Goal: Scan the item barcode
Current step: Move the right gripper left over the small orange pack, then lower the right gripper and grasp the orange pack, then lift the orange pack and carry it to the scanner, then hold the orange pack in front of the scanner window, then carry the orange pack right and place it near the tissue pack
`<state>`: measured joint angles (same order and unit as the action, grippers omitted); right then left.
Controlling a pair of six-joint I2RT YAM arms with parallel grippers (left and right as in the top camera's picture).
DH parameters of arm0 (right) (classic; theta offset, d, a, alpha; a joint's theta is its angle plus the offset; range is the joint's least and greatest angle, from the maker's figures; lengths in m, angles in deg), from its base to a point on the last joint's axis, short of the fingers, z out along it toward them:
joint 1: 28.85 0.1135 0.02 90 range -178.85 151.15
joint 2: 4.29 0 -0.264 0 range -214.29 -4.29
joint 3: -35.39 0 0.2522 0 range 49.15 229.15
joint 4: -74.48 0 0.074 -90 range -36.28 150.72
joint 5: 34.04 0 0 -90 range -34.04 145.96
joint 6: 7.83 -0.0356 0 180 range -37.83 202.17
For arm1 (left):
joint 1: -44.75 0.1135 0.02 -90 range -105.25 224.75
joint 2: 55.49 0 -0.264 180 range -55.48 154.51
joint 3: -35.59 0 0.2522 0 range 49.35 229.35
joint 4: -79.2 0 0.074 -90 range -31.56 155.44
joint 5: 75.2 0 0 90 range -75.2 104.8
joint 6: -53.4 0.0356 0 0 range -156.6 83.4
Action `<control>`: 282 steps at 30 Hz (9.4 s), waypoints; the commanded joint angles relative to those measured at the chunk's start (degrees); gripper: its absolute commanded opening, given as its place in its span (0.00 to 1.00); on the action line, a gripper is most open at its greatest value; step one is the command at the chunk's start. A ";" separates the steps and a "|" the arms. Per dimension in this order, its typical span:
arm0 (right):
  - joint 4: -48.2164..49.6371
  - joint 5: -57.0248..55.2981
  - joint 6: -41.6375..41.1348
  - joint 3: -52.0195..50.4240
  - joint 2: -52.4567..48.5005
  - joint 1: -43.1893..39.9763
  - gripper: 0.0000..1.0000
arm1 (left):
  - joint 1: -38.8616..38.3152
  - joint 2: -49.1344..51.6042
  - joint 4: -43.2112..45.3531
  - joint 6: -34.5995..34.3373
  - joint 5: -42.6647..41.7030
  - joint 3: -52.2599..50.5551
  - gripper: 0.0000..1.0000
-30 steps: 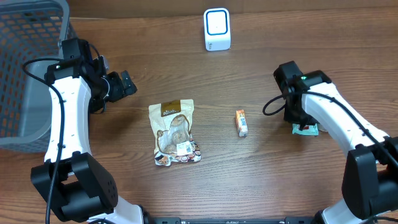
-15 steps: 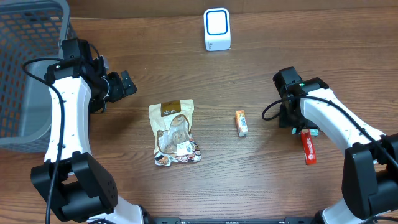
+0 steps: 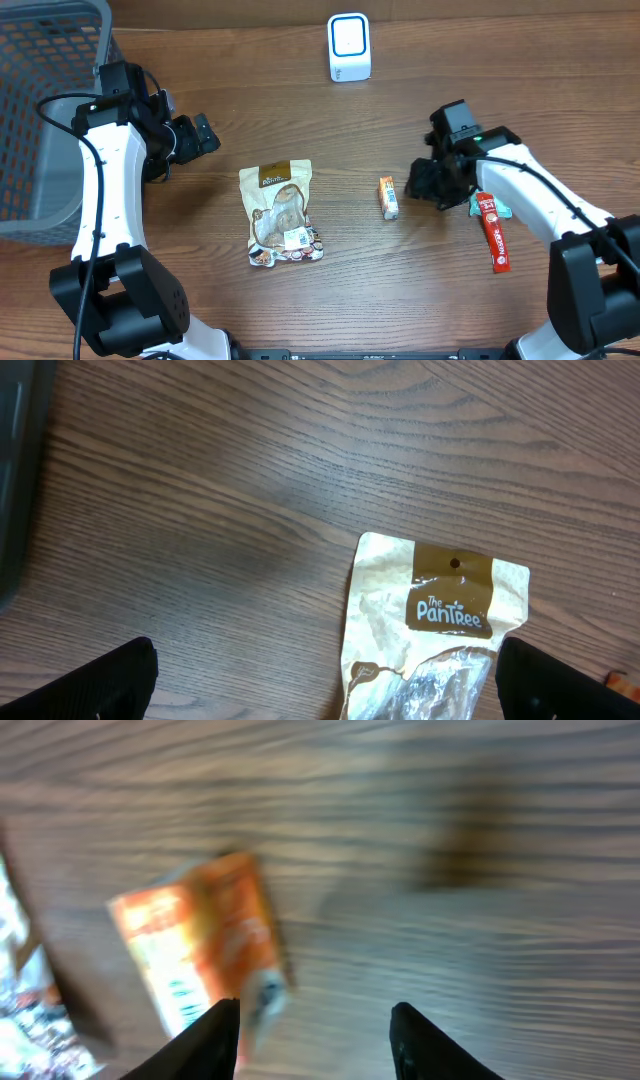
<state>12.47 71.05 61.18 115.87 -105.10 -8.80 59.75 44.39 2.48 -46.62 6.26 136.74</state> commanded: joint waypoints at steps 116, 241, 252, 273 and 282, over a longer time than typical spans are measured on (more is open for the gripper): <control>10.47 -10.08 -6.51 0.44 8.90 10.62 0.04 | -0.31 0.11 0.04 1.46 0.13 1.20 1.00; 53.55 -59.08 70.71 57.37 -37.40 13.31 0.04 | -0.33 0.11 0.04 1.49 0.13 1.20 1.00; 22.93 -63.04 41.46 57.37 -22.21 13.31 0.04 | -0.35 0.11 0.04 1.46 0.13 1.20 1.00; -43.08 -35.15 -7.80 57.35 -11.39 2.08 0.04 | -0.35 0.11 0.04 1.49 0.13 1.20 0.99; -48.76 -32.94 -7.52 50.75 -11.39 0.70 0.04 | -0.35 0.11 0.04 1.46 0.13 1.20 1.00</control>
<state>-36.31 36.89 54.64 169.90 -118.24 -7.77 59.75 44.39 2.50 -46.47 6.44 136.74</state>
